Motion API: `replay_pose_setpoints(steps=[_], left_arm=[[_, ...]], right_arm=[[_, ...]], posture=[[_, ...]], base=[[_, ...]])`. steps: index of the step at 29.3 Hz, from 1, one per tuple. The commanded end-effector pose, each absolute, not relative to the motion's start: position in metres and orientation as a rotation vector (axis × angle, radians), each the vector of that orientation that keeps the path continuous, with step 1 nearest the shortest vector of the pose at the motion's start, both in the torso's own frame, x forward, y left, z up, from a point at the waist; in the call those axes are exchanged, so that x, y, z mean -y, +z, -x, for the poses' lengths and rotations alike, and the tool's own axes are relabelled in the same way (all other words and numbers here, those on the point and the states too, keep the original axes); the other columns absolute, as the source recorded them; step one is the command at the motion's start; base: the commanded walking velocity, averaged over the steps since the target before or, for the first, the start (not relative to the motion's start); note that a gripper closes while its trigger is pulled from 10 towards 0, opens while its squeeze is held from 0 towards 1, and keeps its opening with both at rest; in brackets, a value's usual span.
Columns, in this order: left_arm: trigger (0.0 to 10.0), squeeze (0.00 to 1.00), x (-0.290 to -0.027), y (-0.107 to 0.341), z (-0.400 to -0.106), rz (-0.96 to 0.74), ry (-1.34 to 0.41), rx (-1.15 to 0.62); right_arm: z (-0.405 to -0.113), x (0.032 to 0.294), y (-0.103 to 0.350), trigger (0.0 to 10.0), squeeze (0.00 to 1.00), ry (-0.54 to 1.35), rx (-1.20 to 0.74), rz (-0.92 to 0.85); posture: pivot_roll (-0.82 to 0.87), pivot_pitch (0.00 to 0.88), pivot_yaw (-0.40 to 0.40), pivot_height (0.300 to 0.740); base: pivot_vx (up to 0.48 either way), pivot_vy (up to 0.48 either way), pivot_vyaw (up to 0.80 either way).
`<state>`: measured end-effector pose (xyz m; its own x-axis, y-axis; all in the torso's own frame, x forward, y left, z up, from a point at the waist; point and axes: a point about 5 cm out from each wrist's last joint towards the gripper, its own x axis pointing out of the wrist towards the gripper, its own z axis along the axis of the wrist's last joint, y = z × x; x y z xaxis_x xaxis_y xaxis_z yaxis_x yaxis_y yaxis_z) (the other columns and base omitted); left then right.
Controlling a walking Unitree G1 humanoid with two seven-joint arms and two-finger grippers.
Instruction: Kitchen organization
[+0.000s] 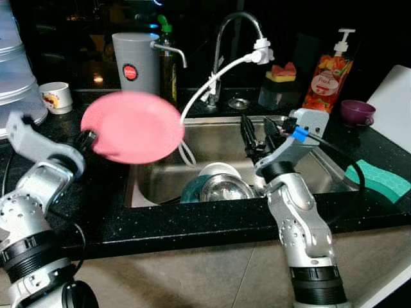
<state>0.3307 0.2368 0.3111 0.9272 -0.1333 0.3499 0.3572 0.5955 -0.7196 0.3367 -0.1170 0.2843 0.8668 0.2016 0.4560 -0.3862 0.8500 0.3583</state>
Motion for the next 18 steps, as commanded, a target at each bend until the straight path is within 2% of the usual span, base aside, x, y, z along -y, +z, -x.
replay_pose_setpoints(steps=[1, 3, 6, 10, 18], left_arm=[[10.0, 0.0, -0.234, 0.308, -0.328, 0.897, -0.325, 0.273], [10.0, 0.0, -0.229, 0.317, -0.322, 0.872, -0.409, 0.318], [10.0, 0.0, -0.228, 0.318, -0.32, 0.868, -0.429, 0.328], [10.0, 0.0, -0.223, 0.322, -0.318, 0.851, -0.484, 0.343], [10.0, 0.0, -0.205, 0.326, -0.313, 0.805, -0.635, 0.344]], right_arm=[[-0.334, 0.121, 0.287, 10.0, 0.0, 0.336, 0.418, -0.517], [-0.332, 0.126, 0.289, 10.0, 0.0, 0.387, 0.403, -0.688], [-0.331, 0.126, 0.29, 10.0, 0.0, 0.408, 0.399, -0.728], [-0.322, 0.127, 0.298, 10.0, 0.0, 0.55, 0.413, -0.911], [-0.315, 0.125, 0.3, 10.0, 0.0, 0.652, 0.388, -0.988]], posture=[[0.03, 0.083, -0.038, 0.74], [0.02, 0.087, -0.036, 0.74], [0.02, 0.087, -0.036, 0.74], [0.02, 0.091, -0.034, 0.74], [0.02, 0.095, -0.032, 0.74]], base=[[0.0, 0.0, 0.0], [0.0, 0.0, 0.0], [0.0, 0.0, 0.0], [0.0, 0.0, 0.0], [0.0, 0.0, 0.0]])
